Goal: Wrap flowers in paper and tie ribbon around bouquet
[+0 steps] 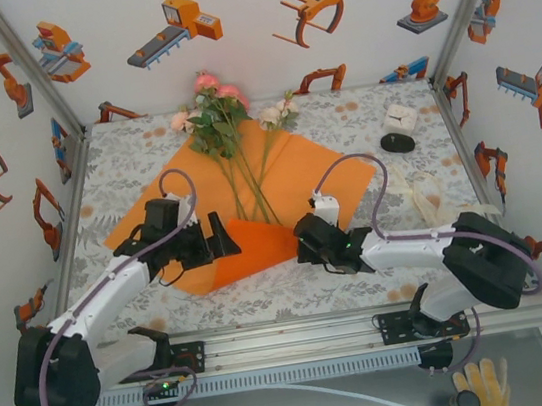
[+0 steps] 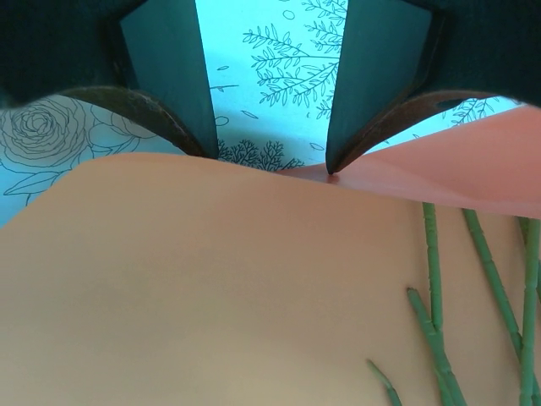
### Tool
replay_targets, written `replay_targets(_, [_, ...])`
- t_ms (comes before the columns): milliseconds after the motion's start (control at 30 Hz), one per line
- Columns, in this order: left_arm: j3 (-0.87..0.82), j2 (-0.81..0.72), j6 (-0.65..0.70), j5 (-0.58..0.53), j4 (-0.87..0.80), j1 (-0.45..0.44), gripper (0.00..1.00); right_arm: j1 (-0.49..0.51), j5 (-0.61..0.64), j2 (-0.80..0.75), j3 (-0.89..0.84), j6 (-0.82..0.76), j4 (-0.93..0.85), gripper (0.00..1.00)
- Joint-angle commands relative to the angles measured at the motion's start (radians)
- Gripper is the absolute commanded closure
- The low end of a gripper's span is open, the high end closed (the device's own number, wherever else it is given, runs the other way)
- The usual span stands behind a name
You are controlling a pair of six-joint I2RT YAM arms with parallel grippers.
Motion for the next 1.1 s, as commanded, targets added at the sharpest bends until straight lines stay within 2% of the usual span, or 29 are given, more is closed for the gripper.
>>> replay_targets(0, [0.044,0.033,0.039,0.008,0.069,-0.003,0.29,-0.002,0.003,-0.045,0.017,-0.008,-0.048,0.48])
replay_targets(100, [0.063,0.06,0.049,0.043,0.101,-0.006,0.62,-0.002,-0.037,-0.091,0.024,-0.018,-0.072,0.48])
replay_targets(133, [0.07,0.067,0.055,0.055,0.111,-0.005,0.7,-0.002,-0.066,-0.108,0.027,-0.028,-0.077,0.48])
replay_targets(200, [0.091,0.092,0.074,0.094,0.121,-0.005,0.77,-0.003,-0.138,-0.131,0.034,-0.057,-0.075,0.48])
replay_targets(333, [0.141,0.173,0.124,0.143,0.126,-0.008,0.84,0.0,-0.342,-0.128,0.061,-0.098,-0.008,0.48])
replay_targets(433, [0.159,0.222,0.133,0.144,0.148,-0.01,0.84,0.001,-0.434,-0.086,0.086,-0.098,0.078,0.48])
replay_targets(633, [0.15,0.303,0.144,0.164,0.294,-0.013,0.85,0.001,-0.415,0.037,0.128,-0.094,0.207,0.48])
replay_targets(767, [0.161,0.379,0.155,0.162,0.407,-0.014,0.88,0.0,-0.453,0.132,0.157,-0.082,0.276,0.49])
replay_targets(900, [0.209,0.453,0.162,0.207,0.452,-0.016,1.0,0.001,-0.434,0.176,0.154,-0.067,0.318,0.49])
replay_targets(1067, [0.257,0.5,0.212,0.246,0.437,-0.031,1.0,0.0,-0.378,0.184,0.146,-0.063,0.298,0.49])
